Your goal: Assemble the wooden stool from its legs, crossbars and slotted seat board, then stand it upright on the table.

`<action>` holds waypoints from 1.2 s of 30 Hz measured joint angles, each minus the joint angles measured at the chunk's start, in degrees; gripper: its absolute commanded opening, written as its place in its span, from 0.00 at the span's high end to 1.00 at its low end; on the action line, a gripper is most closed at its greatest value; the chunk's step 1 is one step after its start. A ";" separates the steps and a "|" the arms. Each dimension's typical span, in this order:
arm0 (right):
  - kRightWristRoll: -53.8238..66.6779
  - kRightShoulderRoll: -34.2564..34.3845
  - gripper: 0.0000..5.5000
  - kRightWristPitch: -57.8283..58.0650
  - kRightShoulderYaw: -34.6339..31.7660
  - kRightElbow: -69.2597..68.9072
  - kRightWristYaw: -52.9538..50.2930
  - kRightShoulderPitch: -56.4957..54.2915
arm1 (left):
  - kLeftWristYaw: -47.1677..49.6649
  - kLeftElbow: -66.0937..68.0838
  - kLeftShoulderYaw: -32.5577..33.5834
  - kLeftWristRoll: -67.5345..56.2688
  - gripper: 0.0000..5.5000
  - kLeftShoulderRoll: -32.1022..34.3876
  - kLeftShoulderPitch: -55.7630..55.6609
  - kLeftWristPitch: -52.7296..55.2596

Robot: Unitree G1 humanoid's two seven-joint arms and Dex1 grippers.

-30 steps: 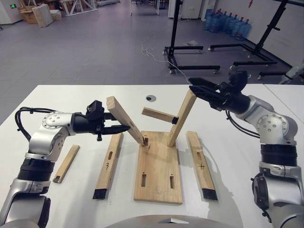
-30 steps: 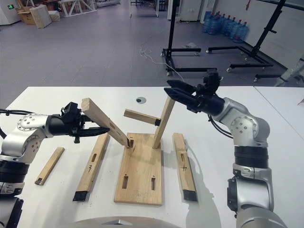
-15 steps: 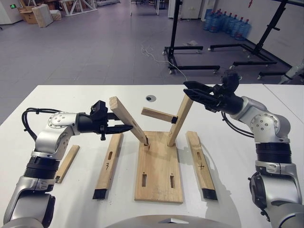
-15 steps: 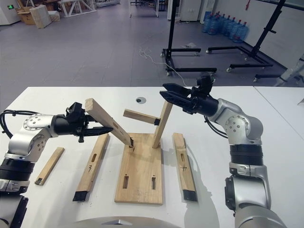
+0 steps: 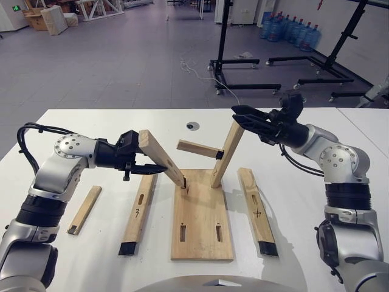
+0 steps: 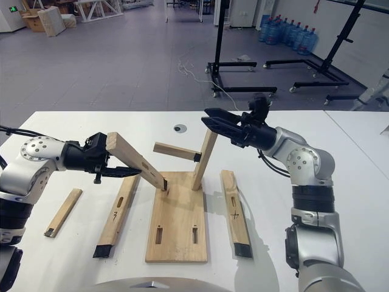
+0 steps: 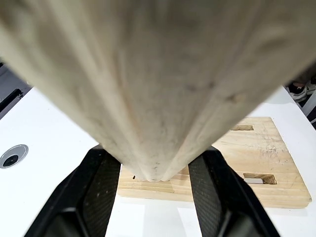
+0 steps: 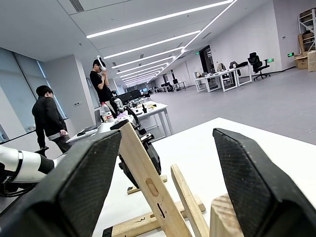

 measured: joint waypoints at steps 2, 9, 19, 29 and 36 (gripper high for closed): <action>0.00 0.00 0.38 -0.02 0.09 -0.23 0.01 0.13 | 0.09 -0.12 0.01 0.01 0.64 0.00 0.11 0.09; -0.28 -0.24 0.38 -0.19 1.18 -0.52 1.05 0.13 | 0.57 0.12 -0.89 -0.17 0.64 -0.22 0.04 1.67; -1.29 -1.43 0.38 -1.50 2.67 -1.75 2.69 0.76 | -1.39 5.62 -2.19 -1.59 0.64 -0.48 -2.02 2.12; -1.42 -1.47 0.38 -3.04 3.30 -2.23 2.98 1.35 | -4.37 14.67 -5.16 -1.63 0.64 -2.02 -8.55 3.83; -1.43 -1.44 0.38 -3.64 3.97 -2.63 3.10 1.37 | -6.66 21.26 -5.13 -2.03 0.64 -3.19 -10.75 6.53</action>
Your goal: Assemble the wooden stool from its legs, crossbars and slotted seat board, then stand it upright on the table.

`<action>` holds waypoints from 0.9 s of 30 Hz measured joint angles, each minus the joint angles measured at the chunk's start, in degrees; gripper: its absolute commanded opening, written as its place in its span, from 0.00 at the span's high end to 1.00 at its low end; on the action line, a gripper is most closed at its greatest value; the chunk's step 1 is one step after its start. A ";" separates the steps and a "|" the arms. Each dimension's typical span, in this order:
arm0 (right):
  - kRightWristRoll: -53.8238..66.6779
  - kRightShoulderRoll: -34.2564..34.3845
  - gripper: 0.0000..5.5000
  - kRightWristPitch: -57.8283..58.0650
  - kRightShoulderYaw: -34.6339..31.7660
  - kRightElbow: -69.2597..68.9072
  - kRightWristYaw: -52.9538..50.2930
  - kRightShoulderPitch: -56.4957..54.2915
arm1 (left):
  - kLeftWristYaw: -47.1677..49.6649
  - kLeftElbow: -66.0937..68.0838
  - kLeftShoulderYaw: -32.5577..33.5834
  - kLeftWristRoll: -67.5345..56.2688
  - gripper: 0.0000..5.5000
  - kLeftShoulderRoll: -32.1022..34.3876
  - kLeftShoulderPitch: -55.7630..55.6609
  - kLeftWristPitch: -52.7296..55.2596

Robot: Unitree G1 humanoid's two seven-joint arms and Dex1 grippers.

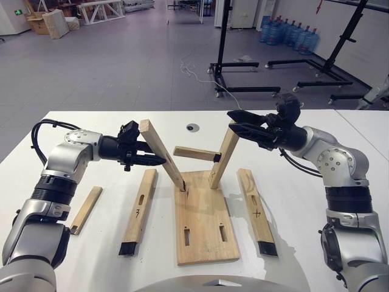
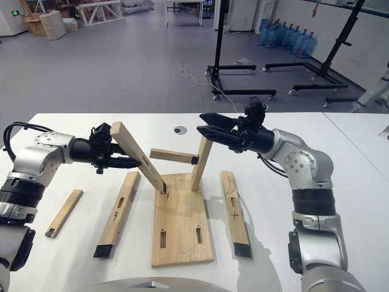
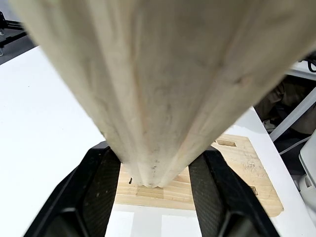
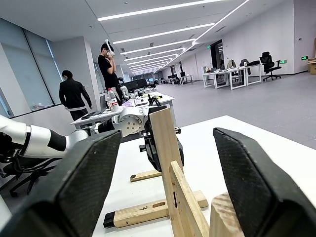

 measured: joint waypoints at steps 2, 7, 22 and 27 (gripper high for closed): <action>-0.16 0.02 0.38 -0.16 0.20 -0.28 0.00 0.02 | -0.37 0.36 0.05 0.01 0.64 0.02 -0.06 0.03; -0.70 -0.09 0.38 -0.95 0.65 -1.93 -0.61 0.62 | -1.07 0.98 -1.02 0.93 0.64 0.07 -1.60 0.04; -0.85 0.35 0.38 -1.24 2.33 -7.59 -2.90 3.42 | -1.10 -3.24 -7.21 5.10 0.64 1.00 -4.16 1.53; -0.67 0.37 0.38 -1.24 2.21 -8.91 -3.73 4.12 | -1.57 -2.35 -7.52 5.10 0.64 1.00 -4.72 1.68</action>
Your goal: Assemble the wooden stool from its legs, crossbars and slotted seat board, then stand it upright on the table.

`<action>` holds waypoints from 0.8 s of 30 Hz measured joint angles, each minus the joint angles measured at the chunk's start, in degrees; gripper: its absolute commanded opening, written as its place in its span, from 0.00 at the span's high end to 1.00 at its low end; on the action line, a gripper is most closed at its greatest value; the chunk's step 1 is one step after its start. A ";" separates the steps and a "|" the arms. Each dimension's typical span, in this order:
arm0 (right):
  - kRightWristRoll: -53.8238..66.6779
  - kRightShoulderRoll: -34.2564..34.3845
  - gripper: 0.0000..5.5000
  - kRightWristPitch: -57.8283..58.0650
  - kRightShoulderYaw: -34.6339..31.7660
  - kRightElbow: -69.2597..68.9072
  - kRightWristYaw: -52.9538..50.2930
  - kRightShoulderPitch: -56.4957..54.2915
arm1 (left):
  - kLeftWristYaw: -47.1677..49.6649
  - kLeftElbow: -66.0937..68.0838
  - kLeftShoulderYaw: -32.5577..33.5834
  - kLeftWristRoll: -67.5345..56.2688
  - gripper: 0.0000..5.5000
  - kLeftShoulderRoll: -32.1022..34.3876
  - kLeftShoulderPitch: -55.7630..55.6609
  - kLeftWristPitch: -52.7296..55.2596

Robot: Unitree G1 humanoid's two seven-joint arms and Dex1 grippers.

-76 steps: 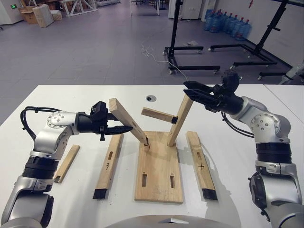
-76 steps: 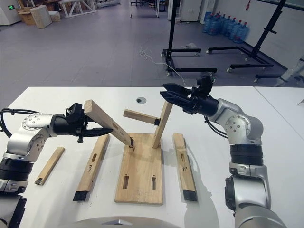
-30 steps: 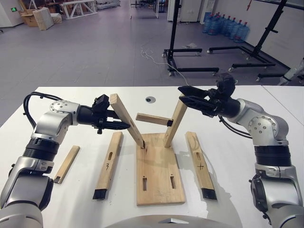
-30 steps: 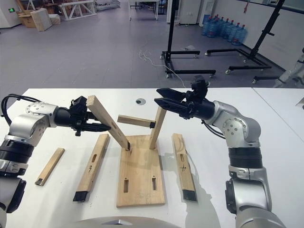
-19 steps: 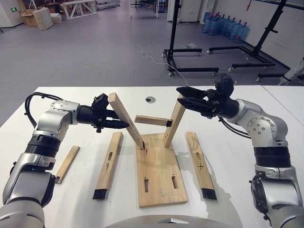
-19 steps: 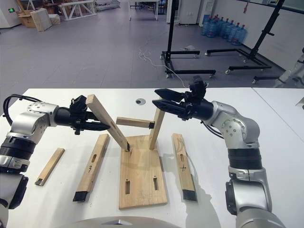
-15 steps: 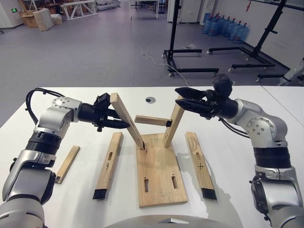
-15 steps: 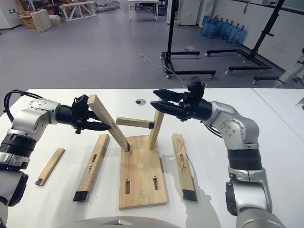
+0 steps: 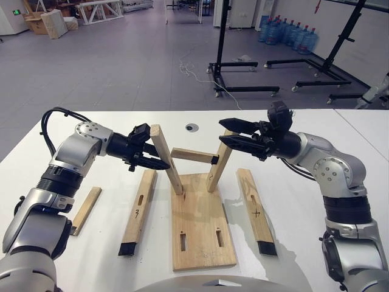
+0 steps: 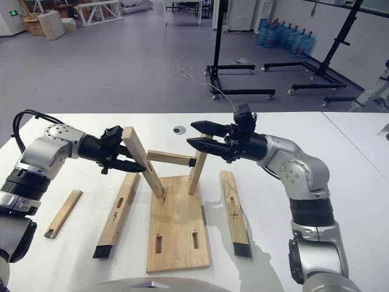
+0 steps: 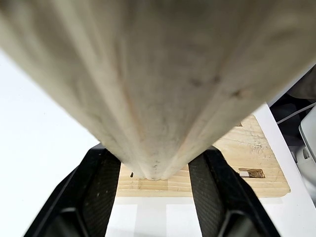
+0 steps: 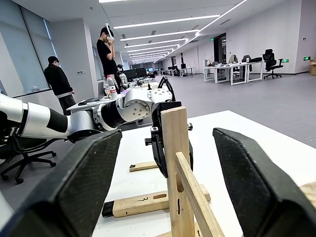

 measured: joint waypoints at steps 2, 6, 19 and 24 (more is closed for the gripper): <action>0.00 0.25 0.38 -0.03 -0.11 -0.08 -0.75 0.02 | -0.01 0.03 -0.06 0.00 0.64 0.00 -0.02 -0.07; 2.30 0.82 0.38 2.12 -1.97 -0.88 -3.48 -0.14 | -0.27 0.06 -0.20 0.00 0.64 0.07 -0.14 -0.50; 8.34 2.71 0.38 3.41 -6.09 -15.26 -21.88 -7.71 | -0.46 -0.06 -1.12 -0.02 0.64 0.81 -0.25 -1.59; -15.19 8.18 0.38 -4.28 10.92 -22.50 -35.73 -6.23 | -0.55 0.15 -1.30 -0.11 0.64 1.02 -0.54 -1.63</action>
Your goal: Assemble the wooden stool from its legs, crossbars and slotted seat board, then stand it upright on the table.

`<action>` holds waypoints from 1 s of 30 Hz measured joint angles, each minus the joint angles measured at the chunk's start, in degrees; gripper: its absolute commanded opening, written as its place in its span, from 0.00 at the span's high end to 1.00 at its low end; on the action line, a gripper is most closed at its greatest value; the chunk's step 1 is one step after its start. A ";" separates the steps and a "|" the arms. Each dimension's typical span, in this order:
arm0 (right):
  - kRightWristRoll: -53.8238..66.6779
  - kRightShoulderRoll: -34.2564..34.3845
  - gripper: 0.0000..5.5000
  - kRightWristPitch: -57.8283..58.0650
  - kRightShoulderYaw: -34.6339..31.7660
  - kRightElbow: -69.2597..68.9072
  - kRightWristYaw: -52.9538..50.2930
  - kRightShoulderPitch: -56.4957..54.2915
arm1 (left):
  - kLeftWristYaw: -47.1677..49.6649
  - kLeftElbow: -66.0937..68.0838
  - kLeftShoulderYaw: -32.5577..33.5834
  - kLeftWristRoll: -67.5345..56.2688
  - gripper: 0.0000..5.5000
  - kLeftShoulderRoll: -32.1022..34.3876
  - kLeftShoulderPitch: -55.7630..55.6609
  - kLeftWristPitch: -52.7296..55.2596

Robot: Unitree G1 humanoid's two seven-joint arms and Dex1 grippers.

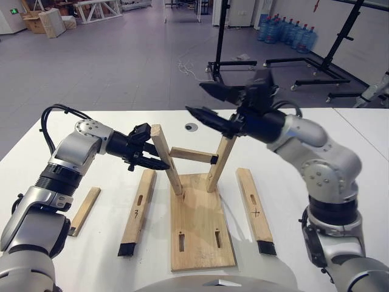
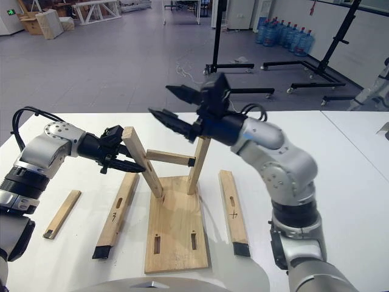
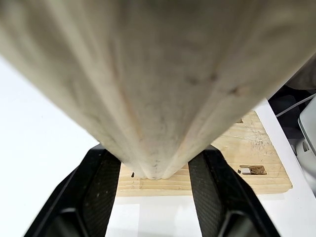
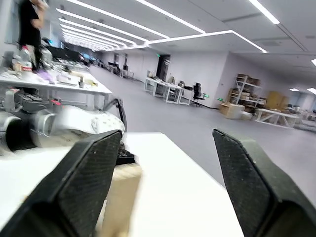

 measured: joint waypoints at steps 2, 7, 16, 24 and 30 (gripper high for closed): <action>-10.80 0.73 0.38 -3.58 6.51 -0.12 -4.34 0.66 | 0.00 0.00 -0.12 -0.01 0.64 0.01 0.10 -0.01; -32.30 -3.11 0.38 -14.51 16.85 1.97 -6.28 1.56 | 0.01 0.06 -0.32 -0.06 0.64 0.02 -0.35 -0.07; -46.64 -5.27 0.38 -22.26 24.24 9.23 -0.25 3.94 | 0.04 0.29 -0.85 -0.07 0.64 0.08 -0.71 -0.18; -49.08 -6.26 0.38 -21.91 24.37 8.99 6.42 3.50 | 0.04 1.48 -1.36 -0.08 0.64 -0.11 -1.15 -0.37; -48.97 -7.26 0.38 -21.92 24.25 8.95 9.07 3.20 | 0.24 2.03 -1.34 -0.16 0.64 -0.12 -0.98 -1.06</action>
